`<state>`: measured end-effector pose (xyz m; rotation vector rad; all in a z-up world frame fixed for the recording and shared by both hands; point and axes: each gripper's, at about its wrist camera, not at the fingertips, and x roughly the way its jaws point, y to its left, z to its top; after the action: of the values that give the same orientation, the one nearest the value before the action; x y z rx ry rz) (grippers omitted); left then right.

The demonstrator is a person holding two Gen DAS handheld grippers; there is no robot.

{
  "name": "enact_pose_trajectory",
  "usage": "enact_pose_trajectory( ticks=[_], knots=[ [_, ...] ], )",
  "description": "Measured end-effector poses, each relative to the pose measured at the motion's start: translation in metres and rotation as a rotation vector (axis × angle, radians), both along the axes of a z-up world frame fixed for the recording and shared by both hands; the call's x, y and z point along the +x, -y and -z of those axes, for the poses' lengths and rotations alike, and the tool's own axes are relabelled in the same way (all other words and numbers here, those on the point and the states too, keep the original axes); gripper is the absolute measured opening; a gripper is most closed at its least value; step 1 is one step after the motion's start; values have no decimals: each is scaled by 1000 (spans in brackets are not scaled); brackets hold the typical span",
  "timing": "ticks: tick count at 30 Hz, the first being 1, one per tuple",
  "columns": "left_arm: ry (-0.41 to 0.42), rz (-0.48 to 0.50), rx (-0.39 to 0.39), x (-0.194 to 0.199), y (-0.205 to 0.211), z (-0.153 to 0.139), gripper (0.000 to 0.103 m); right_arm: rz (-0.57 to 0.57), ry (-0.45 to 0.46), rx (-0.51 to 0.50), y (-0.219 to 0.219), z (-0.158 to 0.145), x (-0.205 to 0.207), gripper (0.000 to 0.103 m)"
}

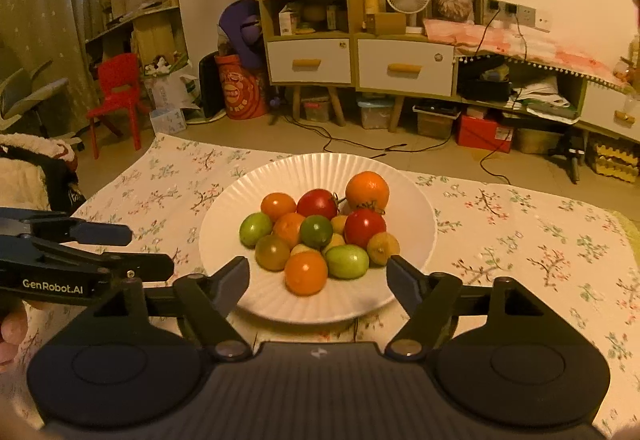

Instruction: Organize fruits

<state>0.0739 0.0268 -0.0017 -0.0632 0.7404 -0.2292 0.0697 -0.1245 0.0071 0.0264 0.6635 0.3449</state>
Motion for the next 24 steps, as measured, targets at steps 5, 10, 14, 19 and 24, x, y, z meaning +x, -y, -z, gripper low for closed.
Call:
enact_pose_trajectory(
  ticks=[5,10,14,19,24],
  knots=[
    [-10,-19,18,-15,0,-5,78,35,1,-23,-1,-4,-16,84],
    [-25,-38,29,-32,1,-7,89,66,-6,-47,-4,-6,-34,90],
    [-52,-54,28,-43,1,-8,92,108,-36,-42,-4,-5,-49,93],
    [-101,-67,13,-56,3,-6,95,141,-56,-83,-10,-2,-64,95],
    [-97,-74,54,-62,7,-9,96,125,-56,-126,-21,-2,-70,97]
  ],
)
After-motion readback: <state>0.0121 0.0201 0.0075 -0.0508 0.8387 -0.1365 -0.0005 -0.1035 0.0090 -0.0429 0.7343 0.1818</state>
